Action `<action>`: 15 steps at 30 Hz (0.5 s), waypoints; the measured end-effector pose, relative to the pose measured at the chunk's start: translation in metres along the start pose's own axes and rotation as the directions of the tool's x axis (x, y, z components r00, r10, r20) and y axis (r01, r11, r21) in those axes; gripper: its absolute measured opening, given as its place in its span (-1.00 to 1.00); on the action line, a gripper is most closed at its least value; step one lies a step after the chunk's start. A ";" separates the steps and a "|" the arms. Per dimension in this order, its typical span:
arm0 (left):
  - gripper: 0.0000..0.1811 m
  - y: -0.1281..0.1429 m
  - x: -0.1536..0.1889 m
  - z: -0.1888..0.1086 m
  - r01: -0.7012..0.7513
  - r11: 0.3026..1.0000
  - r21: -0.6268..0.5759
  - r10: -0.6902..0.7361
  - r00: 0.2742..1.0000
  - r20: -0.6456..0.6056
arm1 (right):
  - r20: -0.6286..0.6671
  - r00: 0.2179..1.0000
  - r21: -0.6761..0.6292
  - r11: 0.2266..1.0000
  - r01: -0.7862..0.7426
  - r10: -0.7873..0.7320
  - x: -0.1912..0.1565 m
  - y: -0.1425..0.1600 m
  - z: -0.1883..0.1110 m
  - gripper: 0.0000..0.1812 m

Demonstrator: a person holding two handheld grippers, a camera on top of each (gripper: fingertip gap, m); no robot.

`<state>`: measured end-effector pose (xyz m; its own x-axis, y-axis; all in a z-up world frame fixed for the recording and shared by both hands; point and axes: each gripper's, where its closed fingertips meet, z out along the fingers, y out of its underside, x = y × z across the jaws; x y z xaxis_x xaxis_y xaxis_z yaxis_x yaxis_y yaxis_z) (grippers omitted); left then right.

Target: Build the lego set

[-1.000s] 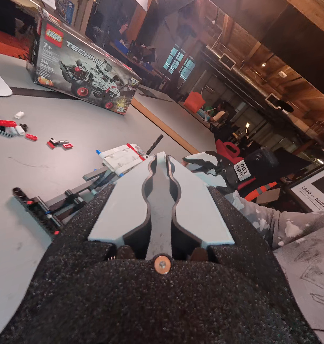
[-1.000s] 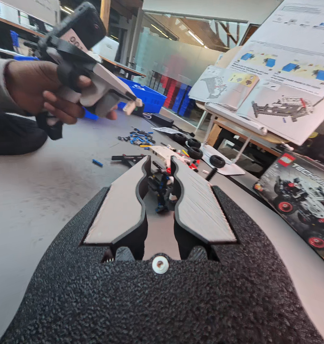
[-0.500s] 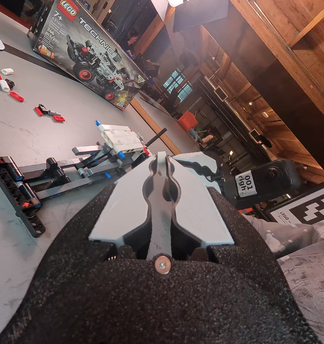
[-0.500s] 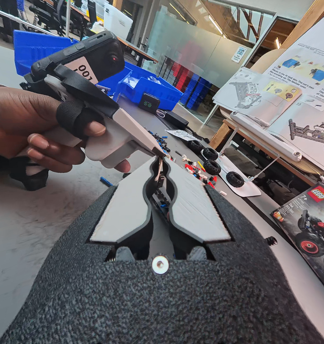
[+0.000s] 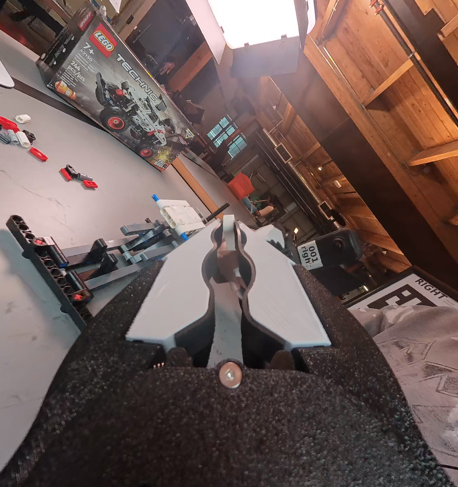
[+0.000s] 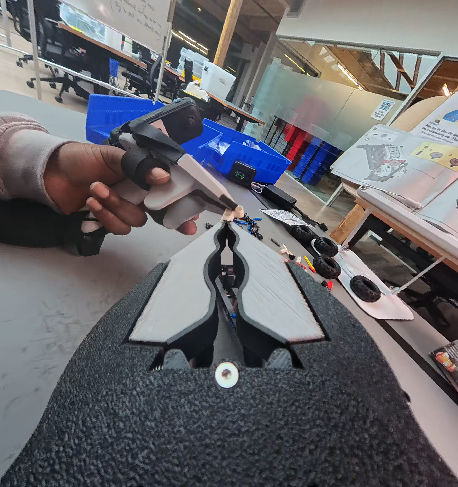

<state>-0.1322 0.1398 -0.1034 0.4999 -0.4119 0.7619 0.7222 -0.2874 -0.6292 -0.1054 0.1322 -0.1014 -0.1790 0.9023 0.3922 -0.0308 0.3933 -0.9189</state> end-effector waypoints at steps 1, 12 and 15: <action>-0.92 -0.003 -0.002 -0.002 -0.002 1.000 0.004 0.002 1.000 0.001 | -0.008 1.000 -0.005 1.000 0.003 -0.003 0.000 0.003 -0.001 -1.00; -0.93 0.012 -0.009 0.005 0.094 0.995 -0.030 -0.095 0.995 -0.024 | -0.125 0.989 -0.072 0.995 0.072 -0.081 -0.009 0.019 0.003 -0.61; -0.93 0.019 -0.004 0.010 0.117 0.992 -0.049 -0.120 0.992 -0.051 | -0.170 0.977 -0.094 0.989 0.114 -0.129 -0.010 0.018 0.007 -0.66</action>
<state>-0.1153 0.1444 -0.1169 0.3850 -0.4180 0.8229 0.7515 -0.3756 -0.5424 -0.1107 0.1296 -0.1221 -0.0034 0.8608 0.5089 0.0417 0.5086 -0.8600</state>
